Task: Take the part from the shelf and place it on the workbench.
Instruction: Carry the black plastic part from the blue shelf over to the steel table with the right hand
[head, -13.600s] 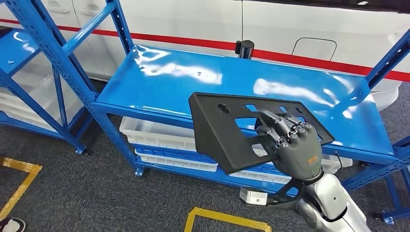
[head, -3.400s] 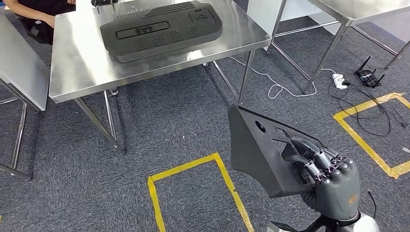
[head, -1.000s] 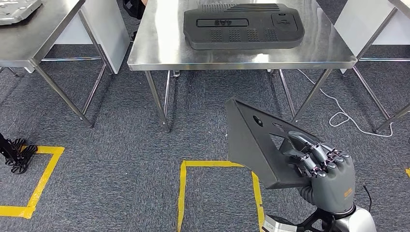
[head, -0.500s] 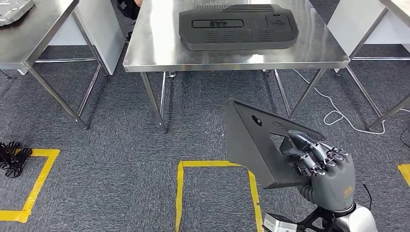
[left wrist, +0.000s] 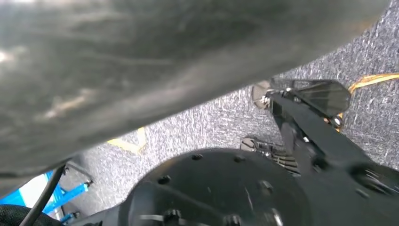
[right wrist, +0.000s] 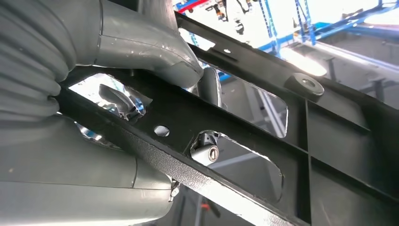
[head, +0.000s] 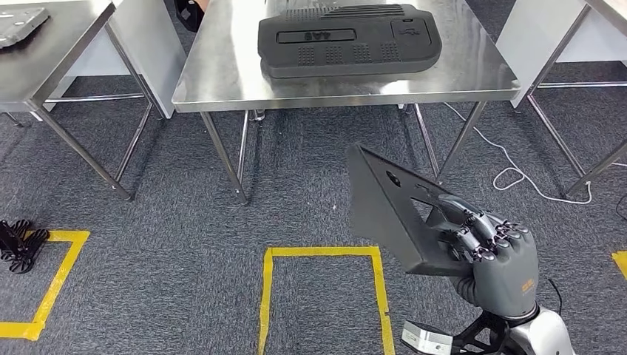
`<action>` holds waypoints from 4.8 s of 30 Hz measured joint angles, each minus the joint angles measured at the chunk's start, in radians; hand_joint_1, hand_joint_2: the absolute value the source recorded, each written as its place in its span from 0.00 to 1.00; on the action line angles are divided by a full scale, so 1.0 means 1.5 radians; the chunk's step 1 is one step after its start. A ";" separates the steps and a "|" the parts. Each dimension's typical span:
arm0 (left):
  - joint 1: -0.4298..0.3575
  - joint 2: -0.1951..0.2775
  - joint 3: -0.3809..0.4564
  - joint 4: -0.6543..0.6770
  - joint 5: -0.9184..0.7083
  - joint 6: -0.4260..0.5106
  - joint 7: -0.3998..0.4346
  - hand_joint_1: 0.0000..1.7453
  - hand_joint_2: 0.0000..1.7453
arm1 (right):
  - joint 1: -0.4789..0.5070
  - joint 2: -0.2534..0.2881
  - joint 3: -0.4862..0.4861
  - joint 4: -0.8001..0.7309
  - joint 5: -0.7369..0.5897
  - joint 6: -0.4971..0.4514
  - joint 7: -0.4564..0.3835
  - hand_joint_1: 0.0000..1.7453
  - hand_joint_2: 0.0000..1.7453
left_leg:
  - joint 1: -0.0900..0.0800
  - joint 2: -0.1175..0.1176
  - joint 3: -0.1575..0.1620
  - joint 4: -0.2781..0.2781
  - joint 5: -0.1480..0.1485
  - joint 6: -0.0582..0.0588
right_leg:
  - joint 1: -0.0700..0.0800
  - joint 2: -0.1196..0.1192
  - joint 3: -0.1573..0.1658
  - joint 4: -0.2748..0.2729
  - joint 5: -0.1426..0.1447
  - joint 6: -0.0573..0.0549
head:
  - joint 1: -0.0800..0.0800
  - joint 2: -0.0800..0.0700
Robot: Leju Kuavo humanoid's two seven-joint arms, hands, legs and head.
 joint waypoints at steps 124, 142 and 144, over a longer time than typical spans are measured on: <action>-0.009 0.027 -0.112 -0.030 0.077 0.006 0.035 0.00 0.00 | -0.338 -0.199 0.003 0.163 -0.045 0.301 0.053 1.00 1.00 | -0.019 -0.003 0.016 0.002 -0.007 0.009 | 0.008 0.009 -0.035 -0.006 0.038 -0.010 | 0.001 0.000; -0.008 0.028 -0.119 -0.030 0.081 0.007 0.035 0.00 0.00 | -0.347 -0.197 0.018 0.178 -0.046 0.307 0.056 1.00 1.00 | -0.021 -0.009 0.122 -0.177 0.045 0.035 | 0.007 0.008 -0.111 0.058 0.051 0.042 | 0.005 0.000; -0.008 0.028 -0.119 -0.030 0.082 0.007 0.035 0.00 0.00 | -0.348 -0.197 0.019 0.178 -0.045 0.310 0.056 1.00 1.00 | -0.024 -0.010 0.128 -0.178 0.036 0.028 | 0.009 0.007 -0.086 0.005 0.070 0.034 | 0.005 0.000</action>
